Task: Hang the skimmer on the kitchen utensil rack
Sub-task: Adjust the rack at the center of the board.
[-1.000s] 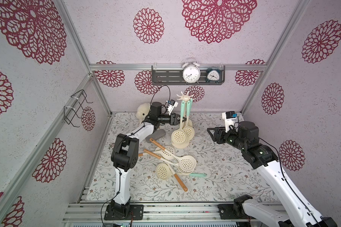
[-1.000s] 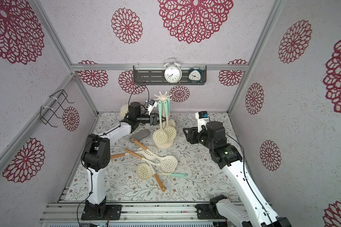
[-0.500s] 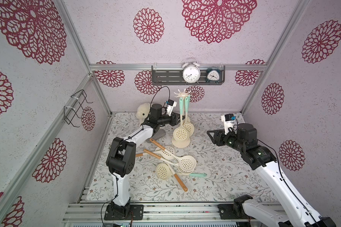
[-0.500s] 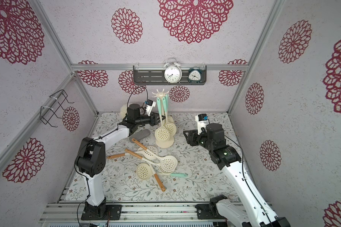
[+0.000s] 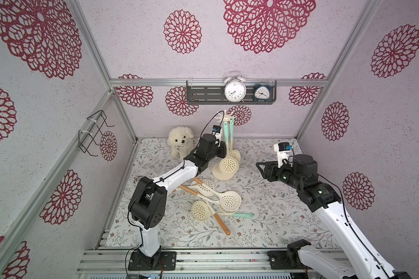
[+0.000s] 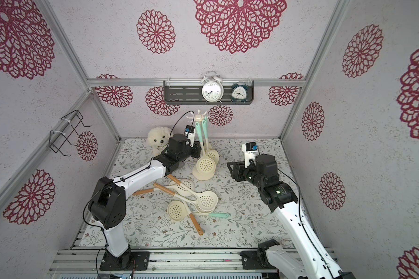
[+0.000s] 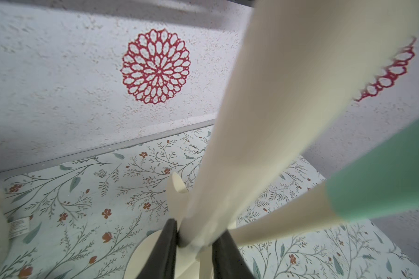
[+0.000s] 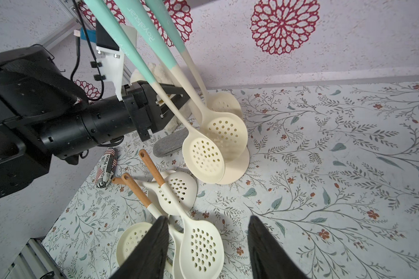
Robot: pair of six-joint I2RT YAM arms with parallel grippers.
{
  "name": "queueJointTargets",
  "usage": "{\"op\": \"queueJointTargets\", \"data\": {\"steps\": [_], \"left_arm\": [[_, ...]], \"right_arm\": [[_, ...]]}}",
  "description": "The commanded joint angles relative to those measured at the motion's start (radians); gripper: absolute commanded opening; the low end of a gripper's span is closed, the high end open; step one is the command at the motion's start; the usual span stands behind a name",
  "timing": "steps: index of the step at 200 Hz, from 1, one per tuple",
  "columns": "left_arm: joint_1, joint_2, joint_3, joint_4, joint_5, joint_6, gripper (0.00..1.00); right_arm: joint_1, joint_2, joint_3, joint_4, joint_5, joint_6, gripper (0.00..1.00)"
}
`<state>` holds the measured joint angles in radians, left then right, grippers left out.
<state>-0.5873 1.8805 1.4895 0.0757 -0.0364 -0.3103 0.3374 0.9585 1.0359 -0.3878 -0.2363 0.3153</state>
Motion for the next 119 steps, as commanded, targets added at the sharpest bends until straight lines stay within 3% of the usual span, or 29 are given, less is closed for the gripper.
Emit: {"op": "queueJointTargets", "data": {"steps": [1, 58, 119], "left_arm": [[-0.001, 0.005, 0.052, 0.011, -0.143, -0.035, 0.02], [-0.108, 0.130, 0.234, -0.081, -0.498, 0.018, 0.02], [-0.183, 0.246, 0.416, -0.167, -0.755, 0.012, 0.00]], "right_arm": [[-0.010, -0.029, -0.001, 0.018, 0.012, 0.007, 0.55], [-0.023, -0.043, -0.013, 0.008, 0.049, 0.014, 0.54], [-0.069, -0.055, -0.022, -0.040, 0.120, 0.028, 0.52]]}}
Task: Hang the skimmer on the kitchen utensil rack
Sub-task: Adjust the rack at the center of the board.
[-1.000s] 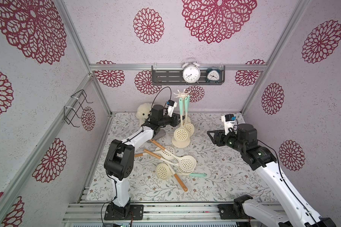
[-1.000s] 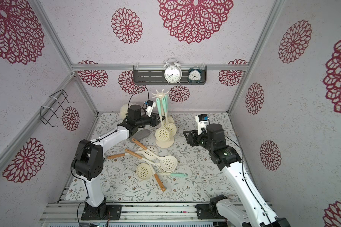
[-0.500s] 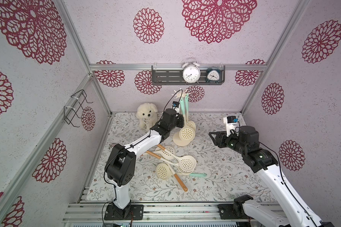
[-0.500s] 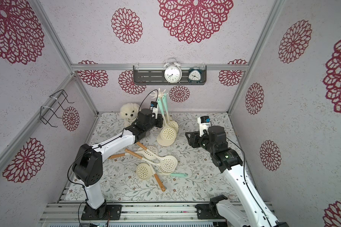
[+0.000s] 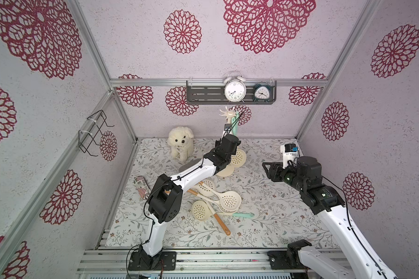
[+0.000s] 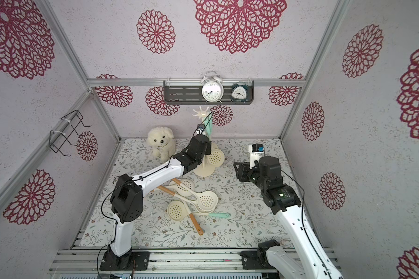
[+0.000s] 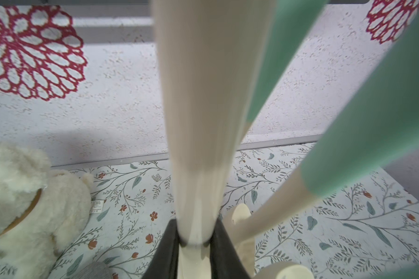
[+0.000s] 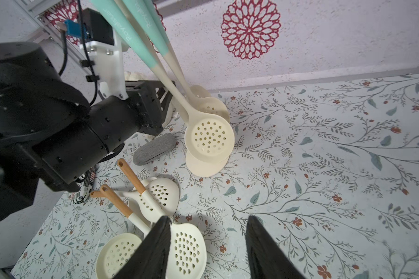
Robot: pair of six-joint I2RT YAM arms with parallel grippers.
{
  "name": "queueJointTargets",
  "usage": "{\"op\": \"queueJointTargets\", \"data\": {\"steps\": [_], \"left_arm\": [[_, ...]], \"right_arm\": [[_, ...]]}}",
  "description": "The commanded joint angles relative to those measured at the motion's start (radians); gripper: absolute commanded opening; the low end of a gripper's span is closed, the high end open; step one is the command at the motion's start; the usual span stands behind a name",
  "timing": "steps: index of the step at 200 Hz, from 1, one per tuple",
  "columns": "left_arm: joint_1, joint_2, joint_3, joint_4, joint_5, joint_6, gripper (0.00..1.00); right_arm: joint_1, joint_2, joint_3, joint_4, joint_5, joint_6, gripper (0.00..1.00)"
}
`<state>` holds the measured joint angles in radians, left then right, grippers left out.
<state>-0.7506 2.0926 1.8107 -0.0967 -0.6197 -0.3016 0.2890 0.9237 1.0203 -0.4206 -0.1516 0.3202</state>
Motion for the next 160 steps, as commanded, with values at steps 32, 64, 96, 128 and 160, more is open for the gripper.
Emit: {"op": "queueJointTargets", "data": {"steps": [32, 64, 96, 128, 160], "left_arm": [[-0.051, 0.107, 0.229, -0.083, -0.303, -0.045, 0.00], [-0.075, 0.120, 0.238, -0.088, -0.347, -0.070, 0.13], [-0.085, 0.055, 0.119, -0.022, -0.328, -0.104, 0.50], [-0.102, -0.025, 0.016, 0.024, -0.309, -0.102, 0.74], [-0.110, -0.119, -0.100, 0.055, -0.207, -0.085, 0.94]], "right_arm": [[-0.044, -0.028, -0.018, -0.004, 0.015, 0.025, 0.52], [-0.058, -0.039, -0.031, -0.005, -0.006, 0.024, 0.52], [-0.062, -0.047, -0.044, 0.000, -0.021, 0.017, 0.52], [-0.064, -0.057, -0.052, 0.009, -0.029, 0.013, 0.52], [-0.064, -0.071, -0.063, 0.023, -0.054, -0.005, 0.54]]}}
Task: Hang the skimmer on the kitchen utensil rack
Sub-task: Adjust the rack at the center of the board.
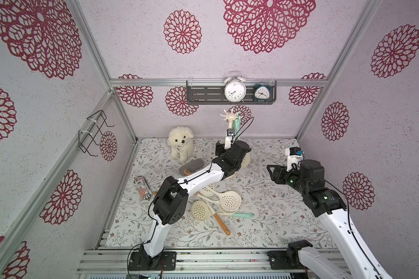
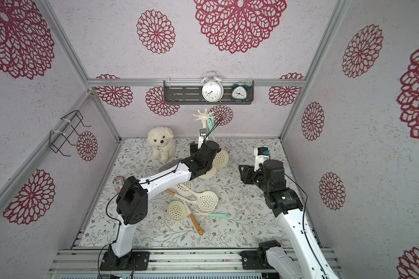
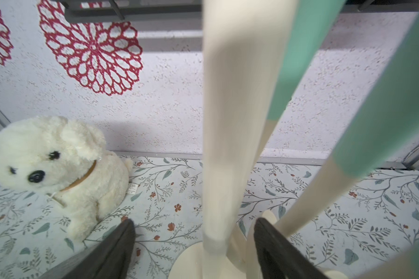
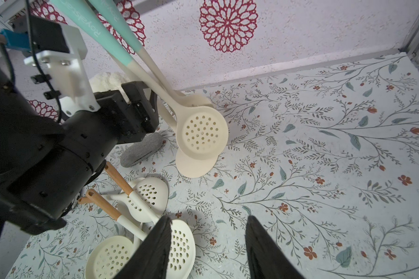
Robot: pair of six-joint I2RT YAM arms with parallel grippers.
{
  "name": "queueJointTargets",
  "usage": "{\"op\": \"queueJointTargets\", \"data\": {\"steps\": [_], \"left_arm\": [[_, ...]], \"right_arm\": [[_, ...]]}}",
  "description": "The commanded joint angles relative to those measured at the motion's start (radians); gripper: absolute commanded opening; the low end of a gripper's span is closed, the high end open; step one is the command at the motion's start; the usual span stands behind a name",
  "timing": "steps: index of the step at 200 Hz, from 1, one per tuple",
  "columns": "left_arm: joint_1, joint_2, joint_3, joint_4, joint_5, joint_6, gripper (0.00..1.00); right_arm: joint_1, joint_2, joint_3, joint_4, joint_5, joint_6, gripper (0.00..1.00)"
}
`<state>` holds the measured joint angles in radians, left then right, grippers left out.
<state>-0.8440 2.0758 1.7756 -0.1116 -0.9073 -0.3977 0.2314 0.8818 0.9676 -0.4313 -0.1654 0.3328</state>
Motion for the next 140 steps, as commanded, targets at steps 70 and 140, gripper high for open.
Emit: {"op": "queueJointTargets", "data": {"steps": [70, 140], "left_arm": [[0.132, -0.449, -0.444, 0.165, 0.833, 0.096, 0.99], [0.366, -0.442, -0.439, 0.174, 1.458, 0.095, 0.91]], "right_arm": [[-0.011, 0.007, -0.048, 0.119, -0.198, -0.110, 0.78], [-0.027, 0.140, -0.066, 0.487, -0.513, -0.177, 0.95]]}}
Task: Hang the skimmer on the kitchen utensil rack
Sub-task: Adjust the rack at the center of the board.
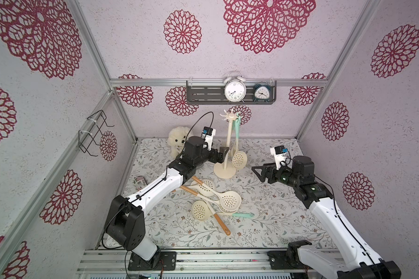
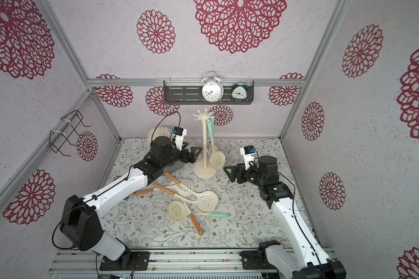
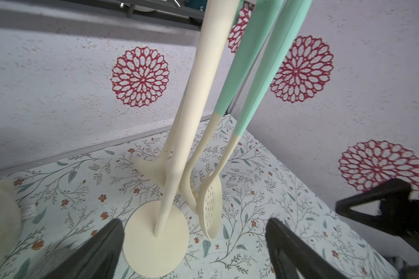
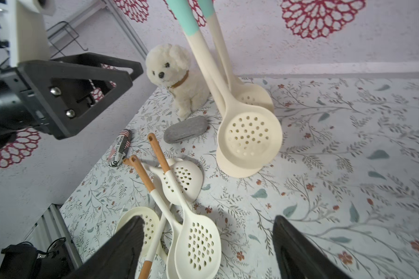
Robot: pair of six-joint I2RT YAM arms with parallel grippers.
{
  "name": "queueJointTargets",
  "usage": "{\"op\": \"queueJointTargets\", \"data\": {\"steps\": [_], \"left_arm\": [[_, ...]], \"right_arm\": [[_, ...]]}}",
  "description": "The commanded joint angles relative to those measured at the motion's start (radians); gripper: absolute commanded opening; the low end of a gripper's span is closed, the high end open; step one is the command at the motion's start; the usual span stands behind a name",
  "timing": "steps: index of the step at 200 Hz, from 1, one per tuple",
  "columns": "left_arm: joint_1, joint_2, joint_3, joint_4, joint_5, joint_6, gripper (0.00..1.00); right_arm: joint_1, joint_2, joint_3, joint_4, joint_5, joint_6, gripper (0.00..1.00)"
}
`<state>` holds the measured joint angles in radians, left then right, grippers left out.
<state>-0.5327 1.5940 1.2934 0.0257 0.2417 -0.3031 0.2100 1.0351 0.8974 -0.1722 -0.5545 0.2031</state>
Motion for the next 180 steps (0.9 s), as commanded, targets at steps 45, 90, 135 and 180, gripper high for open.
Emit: {"op": "queueJointTargets", "data": {"steps": [45, 90, 135, 180], "left_arm": [[0.113, 0.203, 0.210, 0.021, 0.522, 0.022, 0.84], [0.149, 0.332, 0.342, -0.017, 0.536, 0.054, 0.83], [0.161, 0.450, 0.447, -0.055, 0.592, 0.064, 0.70], [0.161, 0.508, 0.504, -0.047, 0.634, 0.040, 0.56]], "right_arm": [[-0.006, 0.024, 0.056, 0.332, -0.101, -0.036, 0.94], [-0.008, 0.014, 0.069, 0.341, -0.084, -0.050, 0.93], [-0.008, 0.026, 0.094, 0.338, -0.094, -0.044, 0.91], [-0.008, 0.021, 0.094, 0.329, -0.094, -0.040, 0.91]]}}
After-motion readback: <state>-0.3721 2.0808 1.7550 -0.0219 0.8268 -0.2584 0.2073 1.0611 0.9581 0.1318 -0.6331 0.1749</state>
